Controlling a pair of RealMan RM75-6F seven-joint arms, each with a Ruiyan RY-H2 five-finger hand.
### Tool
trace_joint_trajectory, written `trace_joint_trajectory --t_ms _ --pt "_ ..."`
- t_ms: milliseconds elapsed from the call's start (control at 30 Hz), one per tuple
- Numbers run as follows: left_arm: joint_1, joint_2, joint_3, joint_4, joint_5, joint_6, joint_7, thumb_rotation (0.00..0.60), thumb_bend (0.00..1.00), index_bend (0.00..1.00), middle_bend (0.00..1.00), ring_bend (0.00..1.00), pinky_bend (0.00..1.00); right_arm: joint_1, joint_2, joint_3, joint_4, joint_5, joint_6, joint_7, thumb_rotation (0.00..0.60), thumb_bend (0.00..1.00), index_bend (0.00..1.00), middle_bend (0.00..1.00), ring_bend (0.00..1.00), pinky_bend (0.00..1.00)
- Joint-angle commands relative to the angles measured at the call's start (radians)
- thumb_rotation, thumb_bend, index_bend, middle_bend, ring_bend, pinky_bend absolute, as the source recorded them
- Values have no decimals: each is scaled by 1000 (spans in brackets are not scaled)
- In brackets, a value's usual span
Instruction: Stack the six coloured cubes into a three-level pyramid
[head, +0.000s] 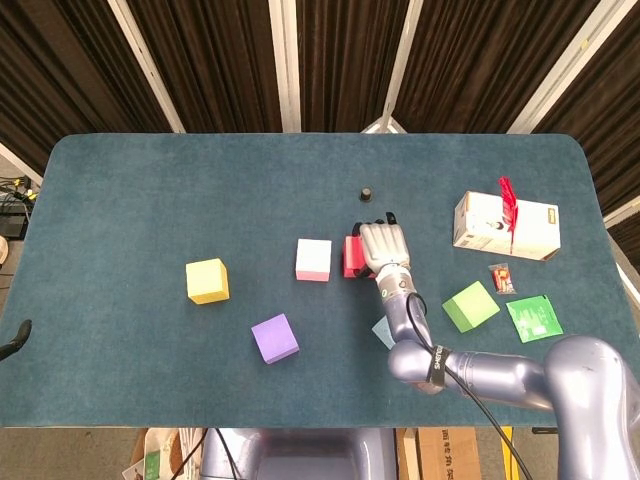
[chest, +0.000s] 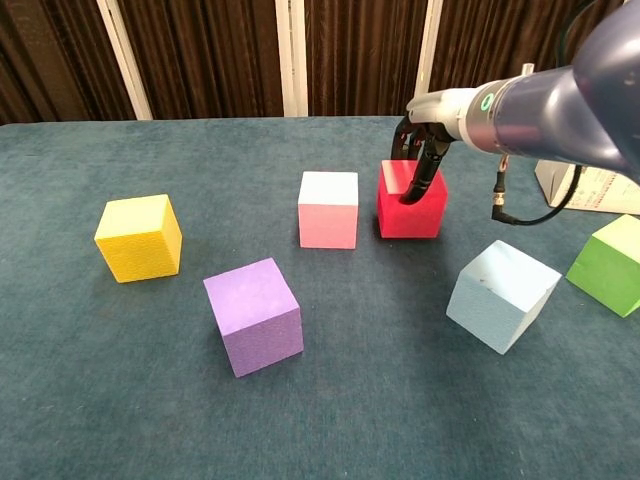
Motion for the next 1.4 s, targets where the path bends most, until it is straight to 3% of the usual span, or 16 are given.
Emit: trace_joint_trajectory --t_ms 33,1400 --pt "0 0 0 1 -1 0 1 600 363 143 0 0 0 5 -6 7 -2 7 10 -10 600 242 325 440 227 0" --pt "2 15 -6 -7 -12 -4 -24 600 363 143 0 0 0 27 -90 83 49 60 16 -83 600 242 325 441 228 0"
